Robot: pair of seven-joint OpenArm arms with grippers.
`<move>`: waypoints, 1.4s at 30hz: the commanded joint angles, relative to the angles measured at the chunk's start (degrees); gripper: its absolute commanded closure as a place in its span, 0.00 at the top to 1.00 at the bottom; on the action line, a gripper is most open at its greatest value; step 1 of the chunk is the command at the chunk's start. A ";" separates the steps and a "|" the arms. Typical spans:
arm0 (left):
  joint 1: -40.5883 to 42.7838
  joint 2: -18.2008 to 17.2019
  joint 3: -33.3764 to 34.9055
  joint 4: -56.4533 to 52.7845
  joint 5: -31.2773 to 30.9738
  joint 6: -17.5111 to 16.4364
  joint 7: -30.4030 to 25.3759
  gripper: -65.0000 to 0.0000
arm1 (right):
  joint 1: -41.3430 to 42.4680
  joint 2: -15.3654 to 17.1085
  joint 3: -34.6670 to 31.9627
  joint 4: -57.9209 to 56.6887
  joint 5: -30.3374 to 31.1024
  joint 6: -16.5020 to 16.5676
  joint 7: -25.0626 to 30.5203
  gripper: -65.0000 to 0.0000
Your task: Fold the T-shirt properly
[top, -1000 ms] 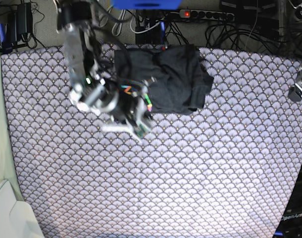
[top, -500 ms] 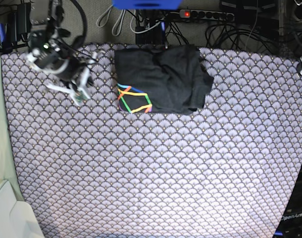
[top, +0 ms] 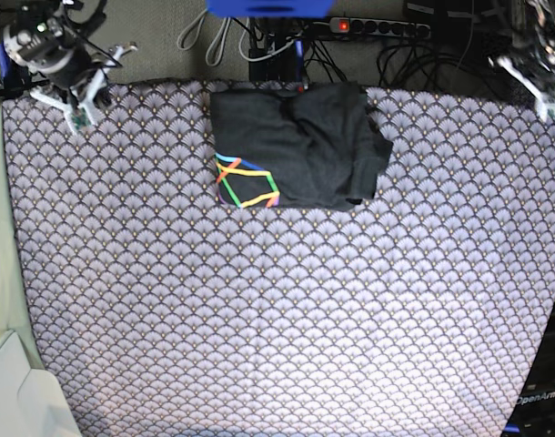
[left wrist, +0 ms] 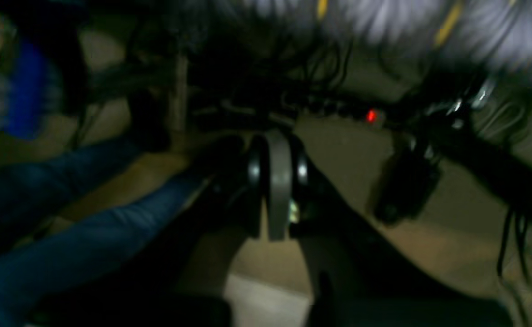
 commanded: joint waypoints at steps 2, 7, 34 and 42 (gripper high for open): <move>0.76 -1.00 2.24 -2.72 -0.12 -0.14 -3.92 0.01 | -1.30 0.53 1.67 -0.95 0.36 0.37 1.24 0.00; 0.23 -1.00 8.13 -13.27 0.05 -0.05 -10.60 0.01 | -2.00 1.58 2.37 -14.84 0.36 0.45 7.57 0.00; -17.96 4.19 40.66 -71.11 0.05 17.45 -51.66 0.01 | 20.94 3.08 -15.83 -99.42 -7.29 -15.63 59.08 0.00; -20.60 9.73 40.39 -75.33 5.50 29.84 -52.10 0.00 | 24.81 -1.50 -20.75 -102.67 -7.29 -37.08 59.35 0.00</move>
